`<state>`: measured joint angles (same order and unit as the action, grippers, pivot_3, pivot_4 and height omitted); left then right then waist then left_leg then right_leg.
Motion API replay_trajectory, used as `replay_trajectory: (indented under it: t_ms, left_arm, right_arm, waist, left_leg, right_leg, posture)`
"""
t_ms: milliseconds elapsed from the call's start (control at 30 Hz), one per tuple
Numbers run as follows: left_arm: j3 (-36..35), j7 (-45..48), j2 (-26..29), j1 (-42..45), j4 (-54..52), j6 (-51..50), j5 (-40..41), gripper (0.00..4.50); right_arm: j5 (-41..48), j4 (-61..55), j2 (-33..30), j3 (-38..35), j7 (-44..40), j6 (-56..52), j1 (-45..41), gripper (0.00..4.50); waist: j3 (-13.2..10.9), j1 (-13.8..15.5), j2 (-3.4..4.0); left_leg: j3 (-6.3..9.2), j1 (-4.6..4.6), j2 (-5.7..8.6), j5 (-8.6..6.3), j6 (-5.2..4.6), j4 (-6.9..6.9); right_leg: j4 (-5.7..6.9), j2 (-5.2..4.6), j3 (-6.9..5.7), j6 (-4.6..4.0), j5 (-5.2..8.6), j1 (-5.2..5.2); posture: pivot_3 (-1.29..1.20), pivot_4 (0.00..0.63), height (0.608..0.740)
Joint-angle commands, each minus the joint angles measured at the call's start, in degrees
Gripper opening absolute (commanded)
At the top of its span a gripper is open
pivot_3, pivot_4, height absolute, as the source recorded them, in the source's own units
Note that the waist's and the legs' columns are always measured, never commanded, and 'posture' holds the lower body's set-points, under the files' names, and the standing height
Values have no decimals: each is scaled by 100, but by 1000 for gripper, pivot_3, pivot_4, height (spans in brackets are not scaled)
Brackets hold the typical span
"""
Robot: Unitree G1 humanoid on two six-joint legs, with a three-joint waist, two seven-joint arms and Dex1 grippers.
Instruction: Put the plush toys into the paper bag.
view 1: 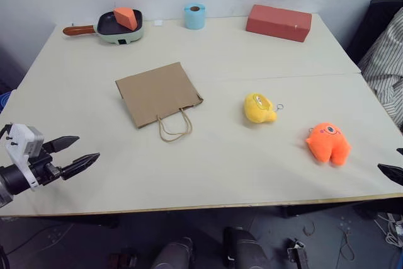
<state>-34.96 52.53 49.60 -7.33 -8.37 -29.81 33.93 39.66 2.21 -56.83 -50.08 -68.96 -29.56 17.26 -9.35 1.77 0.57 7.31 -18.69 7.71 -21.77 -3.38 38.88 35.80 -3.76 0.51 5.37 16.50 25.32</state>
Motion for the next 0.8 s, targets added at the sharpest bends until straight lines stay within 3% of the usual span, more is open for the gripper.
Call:
replay_trajectory:
  t_ms: [33,567,800]
  left_arm:
    - [-132,-93,-31,14,-168,-8,74,4477]
    - [169,-278,-9,139,-221,141,-145,4477]
    - [1092,264,448,968,-108,499,-486,4477]
  right_arm:
    - [64,-197,-84,-73,125,-124,-143,4500]
    - [11,-600,89,-83,525,-261,-327,4500]
    - [706,-2157,186,187,916,-868,-539,4500]
  waist:
    - [0,0,0]
    - [0,44,1]
    - [-2,119,3]
  left_leg:
    - [0,0,0,0,1,0]
    - [0,-4,-1,-2,3,0]
    - [-1,-6,-3,-2,4,7]
  right_leg:
    - [1,0,0,0,0,0]
    - [-1,2,0,0,0,4]
    - [5,4,-1,-1,0,6]
  posture:
    - [0,150,740]
    - [0,150,740]
    - [0,150,740]
